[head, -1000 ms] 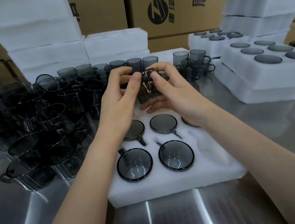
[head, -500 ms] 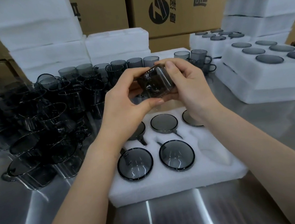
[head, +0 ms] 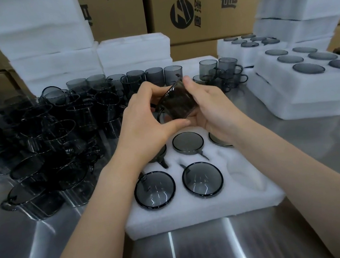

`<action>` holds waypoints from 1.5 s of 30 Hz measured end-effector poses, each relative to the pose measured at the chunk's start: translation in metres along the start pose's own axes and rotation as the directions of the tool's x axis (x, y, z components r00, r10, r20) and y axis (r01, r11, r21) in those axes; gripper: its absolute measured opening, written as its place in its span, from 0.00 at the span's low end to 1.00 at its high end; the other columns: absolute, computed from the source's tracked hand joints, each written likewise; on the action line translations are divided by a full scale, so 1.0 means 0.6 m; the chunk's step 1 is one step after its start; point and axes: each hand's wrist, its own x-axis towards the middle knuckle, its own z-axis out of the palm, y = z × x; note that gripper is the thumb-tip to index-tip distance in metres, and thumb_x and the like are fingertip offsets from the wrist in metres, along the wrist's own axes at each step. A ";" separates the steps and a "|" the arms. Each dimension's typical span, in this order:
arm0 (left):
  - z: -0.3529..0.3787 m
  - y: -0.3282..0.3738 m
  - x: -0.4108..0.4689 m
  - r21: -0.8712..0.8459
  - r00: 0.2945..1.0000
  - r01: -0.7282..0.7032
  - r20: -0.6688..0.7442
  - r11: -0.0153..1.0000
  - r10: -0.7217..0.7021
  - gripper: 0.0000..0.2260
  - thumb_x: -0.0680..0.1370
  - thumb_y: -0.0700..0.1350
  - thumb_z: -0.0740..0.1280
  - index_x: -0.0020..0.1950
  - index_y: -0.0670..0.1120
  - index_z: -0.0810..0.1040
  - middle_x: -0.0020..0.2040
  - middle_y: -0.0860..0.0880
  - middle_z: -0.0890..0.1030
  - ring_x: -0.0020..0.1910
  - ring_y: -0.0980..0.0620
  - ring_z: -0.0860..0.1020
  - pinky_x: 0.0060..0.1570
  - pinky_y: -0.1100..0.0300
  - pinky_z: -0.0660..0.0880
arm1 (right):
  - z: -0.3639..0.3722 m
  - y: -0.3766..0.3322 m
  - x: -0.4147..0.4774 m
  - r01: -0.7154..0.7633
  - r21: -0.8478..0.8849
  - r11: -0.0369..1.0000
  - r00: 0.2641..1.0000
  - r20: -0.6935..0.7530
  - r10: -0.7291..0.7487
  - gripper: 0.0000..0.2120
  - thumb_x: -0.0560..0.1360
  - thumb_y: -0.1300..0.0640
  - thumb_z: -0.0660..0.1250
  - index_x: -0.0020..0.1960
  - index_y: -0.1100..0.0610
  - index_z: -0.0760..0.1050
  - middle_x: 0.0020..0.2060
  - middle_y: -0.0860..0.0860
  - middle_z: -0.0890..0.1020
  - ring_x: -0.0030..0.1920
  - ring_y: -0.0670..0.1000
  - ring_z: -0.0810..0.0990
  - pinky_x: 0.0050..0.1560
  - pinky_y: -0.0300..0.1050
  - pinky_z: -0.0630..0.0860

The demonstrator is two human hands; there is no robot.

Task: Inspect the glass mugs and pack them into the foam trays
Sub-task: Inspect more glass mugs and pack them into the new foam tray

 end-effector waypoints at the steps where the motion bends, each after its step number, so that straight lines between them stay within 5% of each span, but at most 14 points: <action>1: -0.001 0.001 -0.001 -0.003 1.000 -0.011 0.002 1.000 0.011 0.26 0.64 0.47 0.81 0.50 0.64 0.69 0.55 0.58 0.79 0.57 0.57 0.76 0.57 0.62 0.72 | 0.000 -0.002 0.000 -0.014 0.018 1.000 1.000 -0.004 0.014 0.21 0.83 0.48 0.56 0.59 0.63 0.79 0.49 0.62 0.85 0.48 0.59 0.85 0.40 0.48 0.81; 6: -0.003 0.004 -0.003 -0.033 0.996 -0.084 0.027 0.996 0.084 0.27 0.65 0.41 0.80 0.51 0.62 0.70 0.60 0.67 0.77 0.63 0.56 0.75 0.63 0.60 0.72 | -0.003 -0.009 0.002 -0.061 0.159 0.985 0.997 -0.037 0.068 0.18 0.83 0.52 0.58 0.57 0.64 0.79 0.54 0.67 0.82 0.51 0.65 0.83 0.40 0.52 0.82; 9: -0.002 0.000 -0.005 -0.095 0.995 -0.092 0.028 0.991 0.095 0.25 0.66 0.36 0.79 0.54 0.54 0.72 0.63 0.62 0.77 0.65 0.58 0.74 0.65 0.58 0.71 | -0.009 -0.009 0.003 -0.083 0.272 0.959 0.997 0.020 0.080 0.19 0.83 0.54 0.58 0.64 0.67 0.74 0.59 0.68 0.78 0.51 0.63 0.82 0.40 0.51 0.82; 13: -0.002 -0.003 -0.005 -0.167 0.995 -0.103 -0.027 0.981 0.099 0.25 0.69 0.31 0.76 0.59 0.49 0.72 0.65 0.55 0.77 0.65 0.63 0.74 0.62 0.68 0.71 | -0.009 -0.005 0.004 -0.201 0.407 0.891 0.951 0.298 0.079 0.28 0.80 0.47 0.59 0.73 0.65 0.65 0.68 0.65 0.73 0.66 0.61 0.75 0.68 0.55 0.71; 16: -0.001 -0.004 -0.003 -0.169 0.997 -0.071 -0.039 0.983 0.065 0.27 0.70 0.30 0.74 0.59 0.56 0.70 0.63 0.60 0.77 0.63 0.66 0.74 0.56 0.73 0.71 | -0.009 0.002 0.004 -0.265 0.315 0.911 0.904 0.409 0.122 0.34 0.75 0.38 0.60 0.73 0.60 0.67 0.68 0.64 0.74 0.68 0.63 0.73 0.69 0.56 0.70; 19: 0.000 -0.005 -0.002 -0.124 0.999 -0.054 -0.003 0.991 0.055 0.29 0.70 0.33 0.75 0.61 0.56 0.68 0.64 0.61 0.75 0.63 0.69 0.72 0.54 0.75 0.70 | -0.011 0.001 0.003 -0.194 0.231 0.953 0.938 0.329 0.111 0.30 0.73 0.38 0.64 0.65 0.59 0.74 0.60 0.63 0.80 0.58 0.61 0.80 0.58 0.54 0.79; 24: 0.001 -0.002 -0.002 0.002 0.995 -0.067 0.070 0.998 0.066 0.40 0.68 0.48 0.80 0.75 0.52 0.65 0.70 0.58 0.71 0.69 0.67 0.67 0.66 0.75 0.61 | -0.008 0.003 -0.002 -0.034 0.168 0.985 0.983 0.184 0.003 0.20 0.77 0.45 0.63 0.60 0.57 0.79 0.55 0.59 0.84 0.50 0.58 0.84 0.44 0.50 0.82; 28: 0.000 0.000 -0.004 0.008 0.995 -0.102 0.000 0.995 0.102 0.37 0.68 0.44 0.79 0.74 0.48 0.69 0.69 0.55 0.74 0.68 0.65 0.68 0.67 0.74 0.62 | -0.005 0.002 -0.005 0.045 0.132 0.990 0.987 0.146 -0.064 0.17 0.81 0.48 0.60 0.58 0.57 0.80 0.54 0.61 0.83 0.48 0.58 0.84 0.41 0.47 0.81; 32: -0.002 0.002 -0.005 -0.061 0.992 -0.125 0.028 0.990 0.126 0.36 0.66 0.40 0.80 0.71 0.52 0.70 0.69 0.58 0.74 0.69 0.64 0.70 0.70 0.64 0.66 | -0.004 0.000 -0.003 0.074 0.151 0.986 0.992 0.086 -0.088 0.16 0.81 0.49 0.60 0.51 0.56 0.83 0.49 0.59 0.85 0.46 0.57 0.85 0.38 0.48 0.81; 35: -0.001 0.003 -0.006 -0.092 0.984 -0.155 0.079 0.984 0.162 0.36 0.65 0.36 0.79 0.67 0.56 0.70 0.71 0.60 0.70 0.71 0.64 0.68 0.70 0.65 0.65 | -0.006 0.001 0.001 0.093 0.165 0.982 0.995 0.001 -0.095 0.15 0.82 0.52 0.61 0.45 0.53 0.85 0.42 0.55 0.86 0.43 0.54 0.85 0.34 0.49 0.81; 38: 0.001 0.003 -0.006 -0.081 0.983 -0.147 0.103 0.986 0.155 0.36 0.66 0.33 0.78 0.67 0.55 0.69 0.73 0.58 0.69 0.73 0.61 0.66 0.72 0.62 0.63 | -0.012 0.003 0.005 0.111 0.192 0.975 0.994 -0.012 -0.111 0.10 0.81 0.56 0.62 0.55 0.50 0.82 0.52 0.57 0.84 0.49 0.55 0.85 0.39 0.55 0.82; 41: 0.001 0.006 -0.006 -0.048 0.986 -0.115 0.114 0.992 0.120 0.33 0.69 0.33 0.75 0.66 0.57 0.67 0.75 0.56 0.67 0.75 0.58 0.64 0.74 0.55 0.63 | -0.014 0.005 0.008 0.014 0.256 0.967 1.000 0.012 -0.018 0.17 0.80 0.56 0.64 0.68 0.56 0.73 0.63 0.62 0.78 0.60 0.61 0.80 0.52 0.63 0.80; 45: 0.001 0.004 -0.005 0.047 0.988 -0.090 0.127 0.995 0.084 0.37 0.71 0.39 0.76 0.75 0.54 0.63 0.77 0.56 0.63 0.76 0.58 0.61 0.73 0.60 0.60 | -0.011 0.005 0.003 0.001 0.195 0.981 0.998 0.062 -0.013 0.23 0.74 0.51 0.67 0.61 0.67 0.75 0.56 0.65 0.81 0.55 0.59 0.82 0.54 0.56 0.81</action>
